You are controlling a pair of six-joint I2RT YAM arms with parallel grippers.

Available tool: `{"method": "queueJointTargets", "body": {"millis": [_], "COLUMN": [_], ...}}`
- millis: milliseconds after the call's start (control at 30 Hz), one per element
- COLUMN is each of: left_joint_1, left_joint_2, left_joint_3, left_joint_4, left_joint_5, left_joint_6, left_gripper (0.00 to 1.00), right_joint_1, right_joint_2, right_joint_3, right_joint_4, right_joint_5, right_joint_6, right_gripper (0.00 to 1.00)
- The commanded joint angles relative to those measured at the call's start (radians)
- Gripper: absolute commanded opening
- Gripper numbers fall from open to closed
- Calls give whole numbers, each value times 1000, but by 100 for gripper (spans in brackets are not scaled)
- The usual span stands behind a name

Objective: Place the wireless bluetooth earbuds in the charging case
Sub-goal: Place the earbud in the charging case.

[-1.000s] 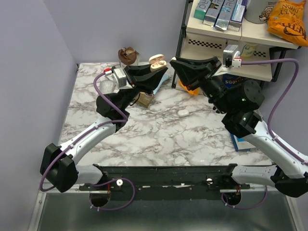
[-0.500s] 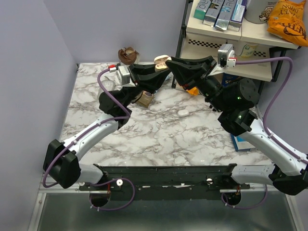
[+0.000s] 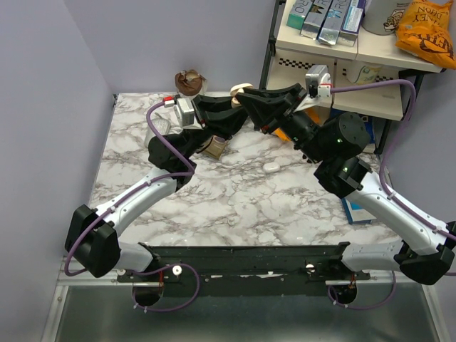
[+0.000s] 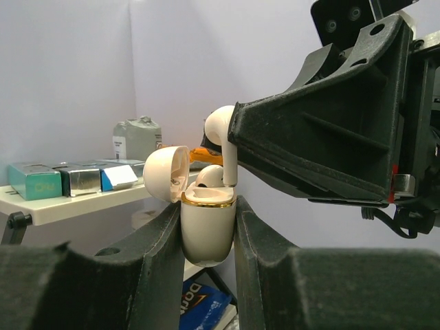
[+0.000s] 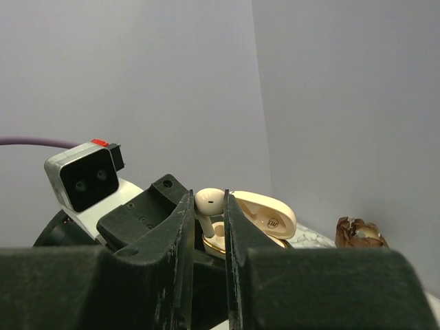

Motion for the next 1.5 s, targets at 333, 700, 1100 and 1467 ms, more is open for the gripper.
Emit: {"method": "queueJointTargets", "body": {"millis": [333, 700, 1100, 1467], "left_joint_1": [-4, -4, -4, -4], "left_joint_2": [-34, -48, -59, -77], "left_joint_3": [-17, -25, -25, -39], "left_joint_4": [56, 59, 52, 38], "left_joint_5": [46, 63, 72, 60], "left_joint_6": [21, 24, 26, 38], "left_gripper": [0, 0, 0, 0], "right_joint_1": [-1, -1, 1, -1], "right_joint_2": [13, 9, 22, 22], "right_joint_3": [53, 47, 62, 56], "right_joint_4": [-48, -85, -123, -151], "right_joint_5": [-19, -24, -22, 25], "right_joint_6": [-17, -34, -47, -59], "right_gripper": [1, 1, 1, 6]}}
